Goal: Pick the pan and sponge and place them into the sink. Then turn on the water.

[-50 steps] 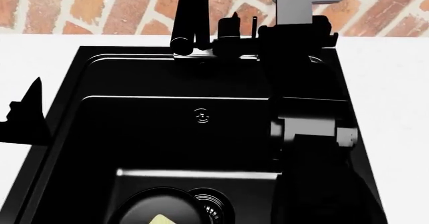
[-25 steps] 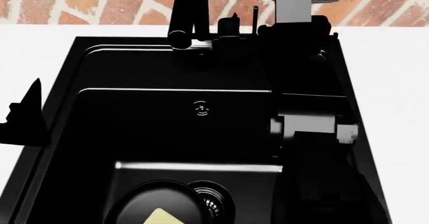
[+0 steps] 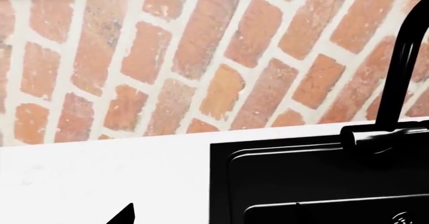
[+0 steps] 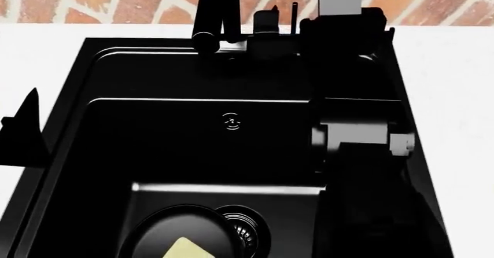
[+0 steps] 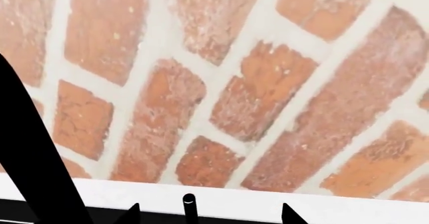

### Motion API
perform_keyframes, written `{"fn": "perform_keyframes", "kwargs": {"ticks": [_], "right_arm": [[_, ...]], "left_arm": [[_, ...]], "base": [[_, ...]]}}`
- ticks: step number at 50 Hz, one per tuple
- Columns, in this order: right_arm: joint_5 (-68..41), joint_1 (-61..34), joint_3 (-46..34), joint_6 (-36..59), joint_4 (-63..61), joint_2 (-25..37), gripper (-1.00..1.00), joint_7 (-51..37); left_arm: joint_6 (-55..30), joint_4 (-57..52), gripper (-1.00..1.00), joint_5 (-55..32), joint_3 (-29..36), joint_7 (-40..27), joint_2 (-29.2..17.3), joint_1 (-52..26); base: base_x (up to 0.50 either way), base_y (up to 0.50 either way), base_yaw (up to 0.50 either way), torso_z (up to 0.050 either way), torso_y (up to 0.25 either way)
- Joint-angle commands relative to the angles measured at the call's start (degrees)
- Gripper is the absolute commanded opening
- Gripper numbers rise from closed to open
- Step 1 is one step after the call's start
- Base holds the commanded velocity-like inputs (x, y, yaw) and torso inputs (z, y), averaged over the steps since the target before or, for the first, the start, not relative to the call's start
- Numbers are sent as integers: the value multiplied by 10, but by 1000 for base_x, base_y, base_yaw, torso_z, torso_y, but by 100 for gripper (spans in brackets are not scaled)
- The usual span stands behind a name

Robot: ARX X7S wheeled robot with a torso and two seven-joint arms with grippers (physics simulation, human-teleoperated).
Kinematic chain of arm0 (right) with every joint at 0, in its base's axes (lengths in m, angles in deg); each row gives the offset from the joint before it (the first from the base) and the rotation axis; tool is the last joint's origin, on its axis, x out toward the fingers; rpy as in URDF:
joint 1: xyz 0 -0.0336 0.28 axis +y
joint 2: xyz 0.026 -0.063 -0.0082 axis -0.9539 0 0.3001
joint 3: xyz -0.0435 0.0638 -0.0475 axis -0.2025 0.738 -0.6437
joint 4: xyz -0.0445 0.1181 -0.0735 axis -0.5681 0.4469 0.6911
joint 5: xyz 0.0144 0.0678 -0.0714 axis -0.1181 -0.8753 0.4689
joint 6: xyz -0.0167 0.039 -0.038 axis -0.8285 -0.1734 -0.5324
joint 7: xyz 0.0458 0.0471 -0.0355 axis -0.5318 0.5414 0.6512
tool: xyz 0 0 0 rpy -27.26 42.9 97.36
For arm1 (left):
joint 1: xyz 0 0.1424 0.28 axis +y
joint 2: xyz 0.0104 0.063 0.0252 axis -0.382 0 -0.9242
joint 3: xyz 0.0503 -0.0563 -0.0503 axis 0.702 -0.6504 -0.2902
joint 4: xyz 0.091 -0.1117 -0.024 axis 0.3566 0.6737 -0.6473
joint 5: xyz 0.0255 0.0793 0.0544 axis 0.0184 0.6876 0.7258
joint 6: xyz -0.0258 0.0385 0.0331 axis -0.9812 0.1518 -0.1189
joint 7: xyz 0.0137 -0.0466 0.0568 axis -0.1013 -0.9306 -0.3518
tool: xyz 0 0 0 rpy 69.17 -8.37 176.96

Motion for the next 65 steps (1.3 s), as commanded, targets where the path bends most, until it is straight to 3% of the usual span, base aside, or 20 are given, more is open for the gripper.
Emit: {"fn": "perform_keyframes", "kwargs": {"ticks": [1,36,65], "right_arm": [[-1,-7,-14,17,0,-1,100,-2],[-17,-10,-16,17,0,-1,100,-12],[-11,-21,-10,11,0,-1,100,-16]], "left_arm": [[0,-3,100,-2,-2,-3,-3,5],[13,-7,100,20,25,7,-17,5],[15,-4,100,-14,-11,-4,-9,17]], "base": [[0,0,0,0,0],[0,0,0,0,-3],[0,0,0,4,-49]]}}
